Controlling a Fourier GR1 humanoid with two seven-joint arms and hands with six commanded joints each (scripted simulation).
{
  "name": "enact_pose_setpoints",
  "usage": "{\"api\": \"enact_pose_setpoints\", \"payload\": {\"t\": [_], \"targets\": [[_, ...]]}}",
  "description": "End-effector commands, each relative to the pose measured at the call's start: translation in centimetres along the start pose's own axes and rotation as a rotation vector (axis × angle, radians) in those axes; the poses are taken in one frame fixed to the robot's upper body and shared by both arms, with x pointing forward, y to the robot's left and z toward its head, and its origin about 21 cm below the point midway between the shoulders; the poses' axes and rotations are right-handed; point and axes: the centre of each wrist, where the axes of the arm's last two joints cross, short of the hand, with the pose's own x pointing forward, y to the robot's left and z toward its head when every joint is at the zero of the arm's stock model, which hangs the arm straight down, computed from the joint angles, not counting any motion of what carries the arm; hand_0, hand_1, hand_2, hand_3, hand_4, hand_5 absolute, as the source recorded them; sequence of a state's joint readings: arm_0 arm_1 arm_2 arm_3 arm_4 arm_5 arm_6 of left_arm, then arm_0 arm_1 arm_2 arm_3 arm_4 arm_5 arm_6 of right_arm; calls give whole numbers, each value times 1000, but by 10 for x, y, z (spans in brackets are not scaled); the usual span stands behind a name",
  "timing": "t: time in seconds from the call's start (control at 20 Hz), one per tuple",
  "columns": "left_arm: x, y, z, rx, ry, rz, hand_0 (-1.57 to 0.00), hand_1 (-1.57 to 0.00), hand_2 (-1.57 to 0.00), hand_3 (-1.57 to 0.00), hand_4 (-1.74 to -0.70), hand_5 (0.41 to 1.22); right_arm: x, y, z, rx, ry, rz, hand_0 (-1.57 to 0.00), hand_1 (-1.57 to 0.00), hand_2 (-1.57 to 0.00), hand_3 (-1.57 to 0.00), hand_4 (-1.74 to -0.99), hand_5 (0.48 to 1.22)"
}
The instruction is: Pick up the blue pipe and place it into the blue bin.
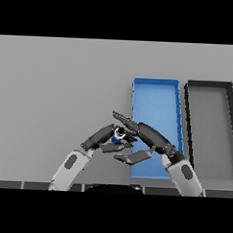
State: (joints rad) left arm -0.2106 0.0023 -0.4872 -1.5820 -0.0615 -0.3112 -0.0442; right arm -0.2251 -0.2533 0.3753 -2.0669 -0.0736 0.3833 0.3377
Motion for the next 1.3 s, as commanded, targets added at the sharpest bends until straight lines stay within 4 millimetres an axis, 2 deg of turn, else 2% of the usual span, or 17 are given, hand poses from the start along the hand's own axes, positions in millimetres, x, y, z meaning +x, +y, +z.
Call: {"api": "enact_pose_setpoints", "payload": {"t": [0.0,0.1,0.15,0.25,0.3,0.35,0.4,0.45,0.55,0.6,0.7,0.75,0.85,0.95,1.0,1.2,1.25], "targets": [[1,0,1,0,-14,14,-1571,-1571,-1571,-1571,-1474,1221,-1,1,-6,19,9,-4,1,1,1,1,-1194,514],[-1,2,-1,-20,5,27,-1571,-1571,-1571,-1571,-1459,1221,2,0,-23,44,22,-4,1,1,-1,1,-1208,512],[-3,-1,-1,-27,-6,21,-1571,-1571,-1571,-1571,-1454,1221,4,2,-25,62,12,-3,1,-9,-20,1,-1214,511],[-3,4,0,-25,-16,30,-1571,-1571,-1571,-1571,-1460,1221,4,4,-34,77,4,-8,-24,-108,-130,-49,-1222,517],[-6,4,3,-12,13,28,-1571,-1571,-1571,-1571,-1515,1221,4,2,-40,88,18,-10,-166,-241,-249,-143,-1255,519],[-5,4,2,-5,25,30,-1571,-1571,-1541,-1304,-1560,1221,3,5,-44,100,7,-4,-398,-437,-428,-307,-1303,520],[-5,2,1,-4,41,40,-1571,-1571,-1528,-1139,-1596,1221,1,2,-46,108,14,6,-630,-652,-657,-504,-1383,523],[-5,2,2,-7,42,36,-1571,-1571,-1537,-1163,-1625,1221,0,2,-46,112,14,9,-818,-836,-840,-662,-1446,527],[-7,3,1,-12,10,39,-1571,-1571,-1549,-1228,-1667,1221,3,6,-51,120,-16,-19,-1089,-1101,-1103,-896,-1537,600],[-5,1,2,-7,4,41,-1571,-1571,-1553,-1271,-1682,1221,0,8,-53,115,-32,-52,-1186,-1195,-1196,-1031,-1513,671],[-2,4,-1,-10,3,24,-1571,-1571,-1560,-1331,-1703,1221,-1,9,-50,99,-62,-72,-1324,-1330,-1331,-1225,-1481,869],[-2,1,-1,-17,3,27,-1571,-1571,-1562,-1322,-1711,1221,-2,13,-51,96,-76,-70,-1374,-1378,-1379,-1295,-1475,940],[-2,2,-2,-10,0,27,-1571,-1571,-1539,-1412,-1722,1221,-1,13,-50,94,-99,-33,-1445,-1448,-1448,-1394,-1477,1041],[-3,0,0,-9,4,17,-1571,-1571,-1551,-1417,-1729,1221,-3,17,-50,102,-107,-39,-1490,-1492,-1492,-1458,-1485,1106],[0,2,-6,0,-1,11,-1571,-1571,-1555,-1432,-1731,1221,-3,17,-52,100,-118,-75,-1506,-1508,-1508,-1480,-1488,1129],[-2,1,-5,9,-7,8,-1571,-1571,-1564,-1434,-1732,1221,-3,19,-49,82,-87,-134,-1545,-1545,-1545,-1534,-1494,1183],[-1,1,-3,16,-17,5,-1571,-1571,-1566,-1264,-1734,1221,-2,19,-50,75,-91,-141,-1550,-1550,-1550,-1541,-1495,1191]]}}
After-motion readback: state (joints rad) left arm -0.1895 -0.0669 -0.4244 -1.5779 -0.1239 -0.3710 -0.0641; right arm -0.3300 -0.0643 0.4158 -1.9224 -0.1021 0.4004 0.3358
